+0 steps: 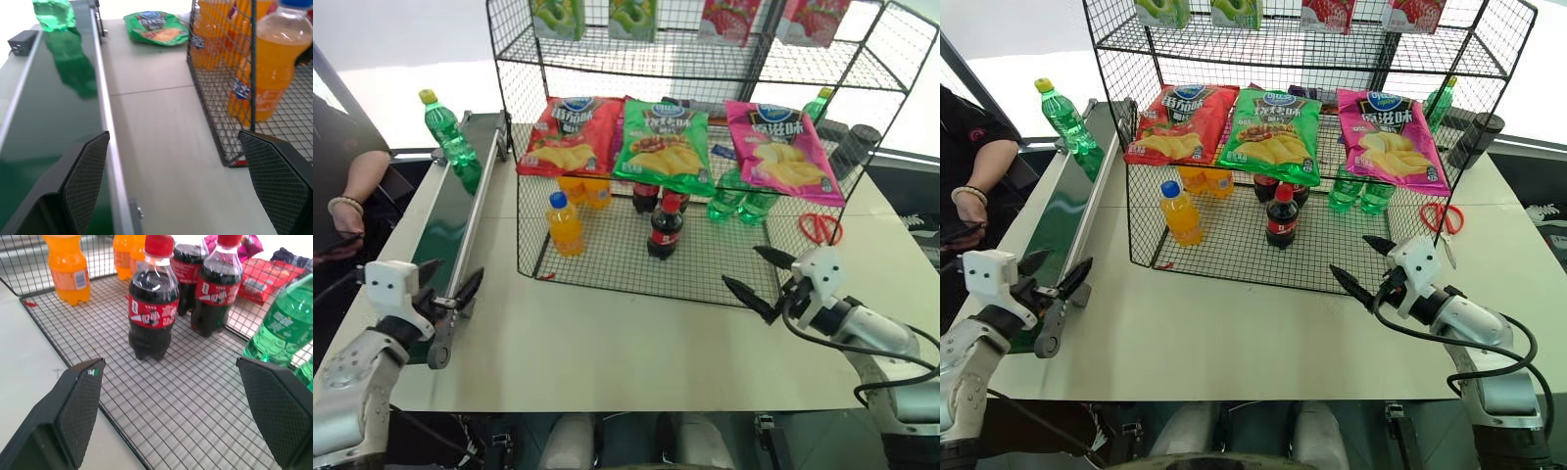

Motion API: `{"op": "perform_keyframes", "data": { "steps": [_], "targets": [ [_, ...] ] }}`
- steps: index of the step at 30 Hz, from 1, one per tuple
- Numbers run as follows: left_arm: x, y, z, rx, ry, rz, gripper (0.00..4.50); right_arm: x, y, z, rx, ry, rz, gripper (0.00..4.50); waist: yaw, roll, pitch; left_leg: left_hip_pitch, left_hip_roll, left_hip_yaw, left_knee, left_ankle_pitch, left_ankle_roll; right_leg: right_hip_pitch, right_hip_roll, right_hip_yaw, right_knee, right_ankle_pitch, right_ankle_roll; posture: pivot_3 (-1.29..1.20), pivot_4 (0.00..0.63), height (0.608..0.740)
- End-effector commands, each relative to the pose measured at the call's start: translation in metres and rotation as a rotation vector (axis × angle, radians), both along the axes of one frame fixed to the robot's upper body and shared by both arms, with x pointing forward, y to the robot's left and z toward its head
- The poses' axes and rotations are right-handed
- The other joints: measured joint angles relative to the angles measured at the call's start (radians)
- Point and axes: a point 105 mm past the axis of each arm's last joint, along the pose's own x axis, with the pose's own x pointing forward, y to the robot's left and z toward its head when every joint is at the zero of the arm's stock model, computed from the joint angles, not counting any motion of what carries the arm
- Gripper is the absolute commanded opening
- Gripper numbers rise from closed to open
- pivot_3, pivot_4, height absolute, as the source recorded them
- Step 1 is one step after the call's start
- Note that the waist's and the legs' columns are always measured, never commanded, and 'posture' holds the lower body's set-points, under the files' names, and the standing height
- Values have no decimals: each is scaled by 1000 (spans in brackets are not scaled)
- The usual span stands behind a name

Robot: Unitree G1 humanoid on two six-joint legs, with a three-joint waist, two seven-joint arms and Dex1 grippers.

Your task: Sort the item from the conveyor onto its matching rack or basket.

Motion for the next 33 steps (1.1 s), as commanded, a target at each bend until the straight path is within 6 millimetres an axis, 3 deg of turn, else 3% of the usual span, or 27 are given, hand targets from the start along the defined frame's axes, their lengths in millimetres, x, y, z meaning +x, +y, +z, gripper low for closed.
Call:
{"op": "perform_keyframes", "data": {
  "steps": [1, 4, 12, 25, 33],
  "targets": [
    [-6, 26, 16, -3, -77, 119, 4500, 2, 9, 8, 21, -36, 24, 4467, 0, 0, 0, 0, 0, 0, 0, 0, 0, 0, 0, 0, 0, 0, 0, 0, 150, 729],
    [-10, 40, 17, -42, -110, 203, 4500, 2, 15, 9, 28, -42, 37, 4467, 0, 0, 0, 0, 0, 0, 0, 0, 0, 0, 0, 0, 0, 0, 0, 0, 150, 729],
    [-5, 44, 12, -30, -131, 305, 4500, -3, 23, 11, 34, -49, 65, 4467, 1, -3, -2, 0, 0, 0, 0, 0, 0, 0, 0, 0, 0, 0, 0, 0, 150, 729],
    [13, 35, 10, 5, -173, 309, 4500, -27, 74, 10, 107, -24, 245, 4467, 2, -3, -2, 0, 0, 0, 0, 0, 0, 0, 0, 0, 0, 0, 0, 0, 150, 729],
    [13, 39, 4, 1, -187, 355, 4500, -50, 106, -2, 131, 26, 361, 4467, 0, -5, -3, 0, 0, 0, 0, 0, 0, 0, 0, 0, 0, 0, 0, 0, 150, 729]
  ]
}}
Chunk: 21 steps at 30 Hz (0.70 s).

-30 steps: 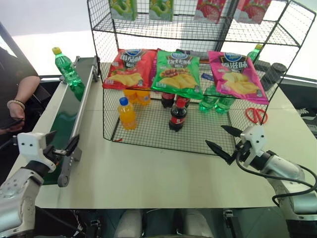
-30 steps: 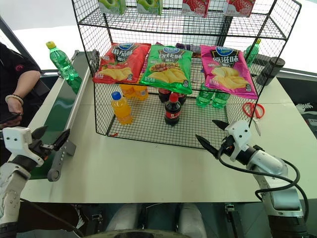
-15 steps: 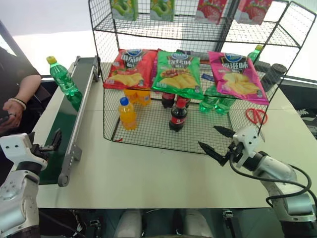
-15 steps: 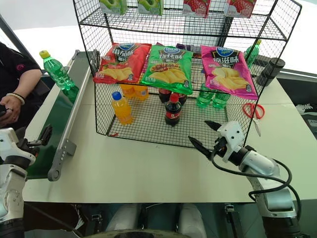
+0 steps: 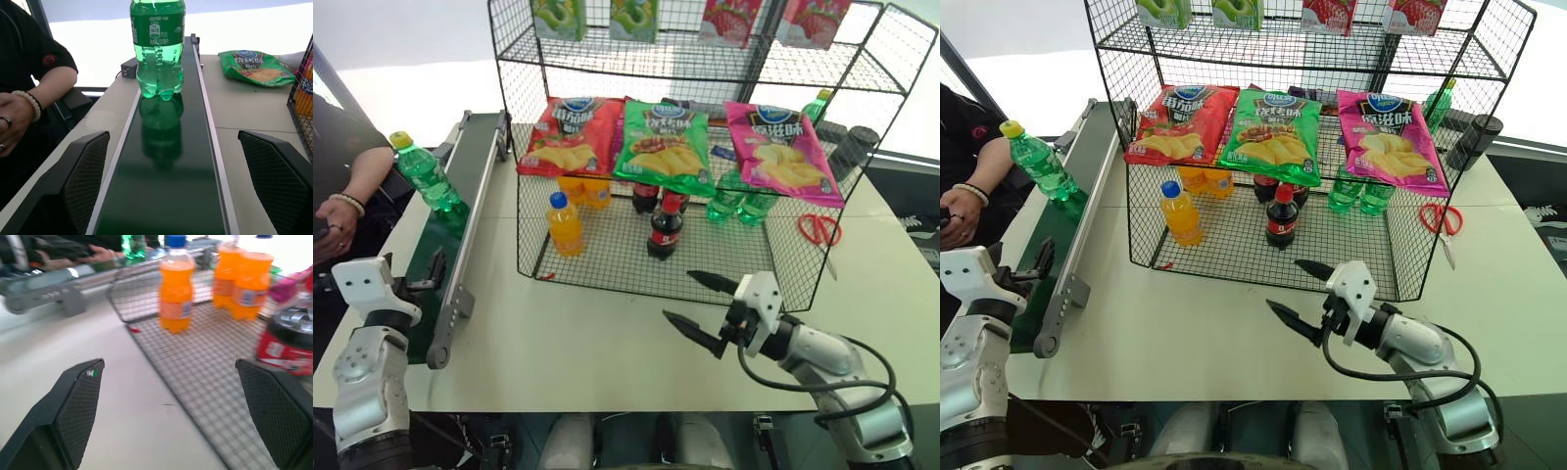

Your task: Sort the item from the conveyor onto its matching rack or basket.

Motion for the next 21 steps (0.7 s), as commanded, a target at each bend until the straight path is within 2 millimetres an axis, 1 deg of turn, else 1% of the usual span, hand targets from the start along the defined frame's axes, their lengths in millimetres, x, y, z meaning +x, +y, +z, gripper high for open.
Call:
{"op": "perform_keyframes", "data": {
  "steps": [1, 3, 7, 14, 21],
  "targets": [
    [-3, 4, 6, 16, -39, 30, 4500, -10, 17, 9, 41, -32, 59, 4467, 0, 0, 0, 0, 0, 0, 0, 0, 0, 0, 0, 0, 0, 0, 0, 0, 150, 729],
    [-3, 4, 4, 15, -38, 33, 4500, -12, 20, 7, 62, -16, 69, 4467, 0, 0, 0, 0, 0, 0, 0, 0, 0, 0, 0, 0, 0, 0, 0, 0, 150, 729],
    [-4, 5, 3, 15, -41, 48, 4500, -13, 20, 4, 55, -15, 76, 4467, 1, -1, 0, 0, 0, 0, 0, 0, 0, 0, 0, 0, 0, 0, 0, 0, 150, 729],
    [-7, 11, 1, 17, -43, 91, 4500, -17, 20, -2, 62, -5, 87, 4467, 0, -1, -1, 0, 0, 0, 0, 0, 0, 0, 0, 0, 0, 0, 0, 0, 150, 729],
    [-8, 16, 3, 27, -50, 114, 4500, -18, 20, -4, 65, -7, 89, 4467, 0, -2, -1, 0, 0, 0, 0, 0, 0, 0, 0, 0, 0, 0, 0, 0, 150, 729]
  ]
}}
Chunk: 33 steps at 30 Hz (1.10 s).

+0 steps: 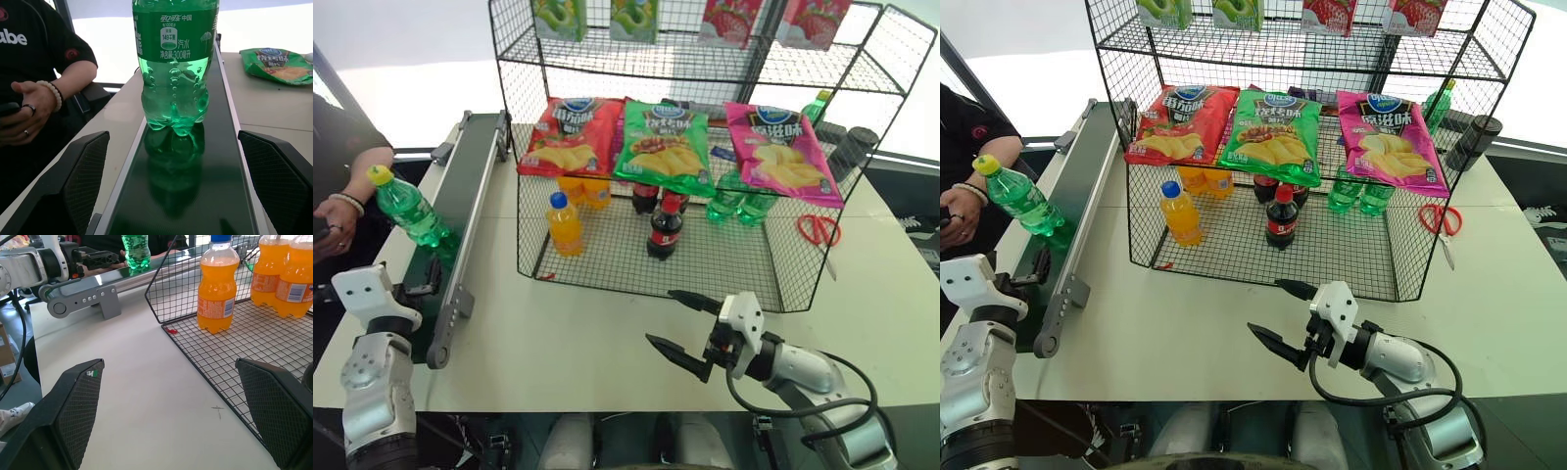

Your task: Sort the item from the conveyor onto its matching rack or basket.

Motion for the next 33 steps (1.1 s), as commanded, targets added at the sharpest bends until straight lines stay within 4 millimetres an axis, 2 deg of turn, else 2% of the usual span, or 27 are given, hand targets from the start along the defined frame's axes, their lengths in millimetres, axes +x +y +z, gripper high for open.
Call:
{"op": "perform_keyframes", "data": {
  "steps": [1, 21, 24, 25, 26, 30, 33],
  "targets": [
    [-2, 9, 15, 39, -50, 36, 4500, -2, 4, 7, 21, -33, 19, 4467, 0, 0, 0, 0, 0, 0, 0, 0, 0, 0, 0, 0, 0, 0, 0, 0, 150, 729],
    [2, 13, 14, 20, -63, 43, 4500, 0, 6, 10, 31, -33, 33, 4467, 0, -1, -1, 0, 0, 0, 0, 0, 0, 0, 0, 0, 0, 0, 0, 0, 150, 729],
    [1, 14, 15, 14, -72, 45, 3619, 1, 7, 11, 33, -33, 33, 4500, 0, -1, -1, 0, 0, 0, 0, 0, 0, 0, 0, 0, 0, 0, 0, 0, 150, 729],
    [1, 14, 14, 13, -72, 45, 3120, 1, 7, 12, 33, -34, 33, 4500, 1, -1, -1, 0, 0, 0, 0, 0, 0, 0, 0, 0, 0, 0, 0, 0, 150, 729],
    [1, 14, 14, 13, -72, 44, 2802, 1, 7, 12, 33, -34, 33, 4500, 1, -1, -1, 0, 0, 0, 0, 0, 0, 0, 0, 0, 0, 0, 0, 0, 150, 729],
    [2, 8, 25, 25, -106, -4, 2780, 4, 5, 15, 23, -54, 20, 4500, 1, -1, -1, 0, 0, 0, 0, 0, 0, 0, 0, 0, 0, 0, 0, 0, 150, 729],
    [8, -19, 53, 74, -161, -186, 2780, 10, 1, 21, 23, -75, 3, 4500, 1, -4, 0, -1, 0, 0, 0, 0, 0, 0, 0, 0, 0, 0, 0, 0, 150, 729]
  ]
}}
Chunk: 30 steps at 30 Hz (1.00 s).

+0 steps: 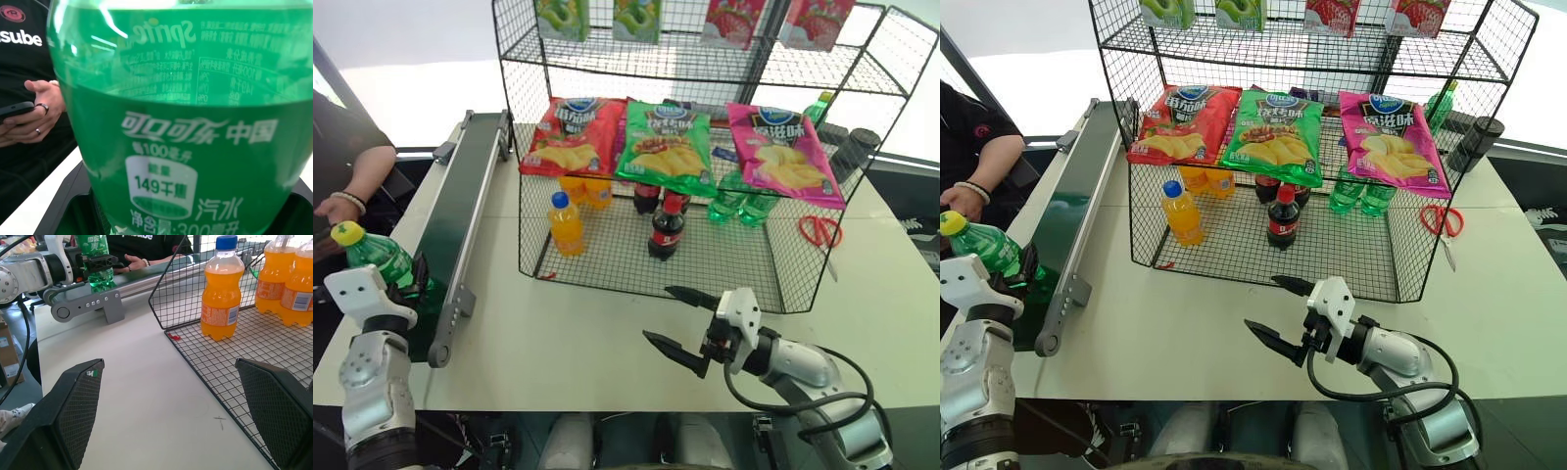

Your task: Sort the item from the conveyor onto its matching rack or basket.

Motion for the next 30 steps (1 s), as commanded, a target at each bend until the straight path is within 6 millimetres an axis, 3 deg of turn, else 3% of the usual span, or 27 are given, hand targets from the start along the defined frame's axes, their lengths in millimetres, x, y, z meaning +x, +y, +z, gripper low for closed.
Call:
{"op": "perform_keyframes", "data": {
  "steps": [1, 7, 13, 22, 30],
  "targets": [
    [7, -34, 56, 100, -138, -234, 2780, 6, -4, 17, 20, -55, -14, 4500, 1, -3, 0, 0, 0, 0, 0, 0, 0, 0, 0, 0, 0, 0, 0, 0, 150, 729],
    [-6, -118, 75, 109, -56, -796, 2780, 17, -4, 38, 48, -78, -5, 4500, -4, 0, 2, -1, 0, -1, 0, 0, 0, 0, -1, 0, -1, 0, 0, 0, 150, 729],
    [-21, -182, 55, 111, 107, -1200, 2780, 19, 8, 56, 100, -49, 30, 4500, -13, 6, 4, 0, 0, -1, -1, 0, 0, -1, 0, 0, -1, 0, -1, 0, 150, 729],
    [-9, -256, 41, 177, 84, -1580, 2780, 7, 31, 66, 143, 17, 110, 4500, -1, 6, 4, -2, -1, 0, 0, 0, 0, -1, 3, 0, -1, 0, -1, 0, 150, 729],
    [-6, -292, 37, 264, 49, -1757, 2780, 6, 32, 59, 145, 51, 91, 4500, -3, 6, 4, -1, 0, 0, 0, 0, 0, -2, 5, 1, 0, 0, -1, 0, 150, 729]
  ]
}}
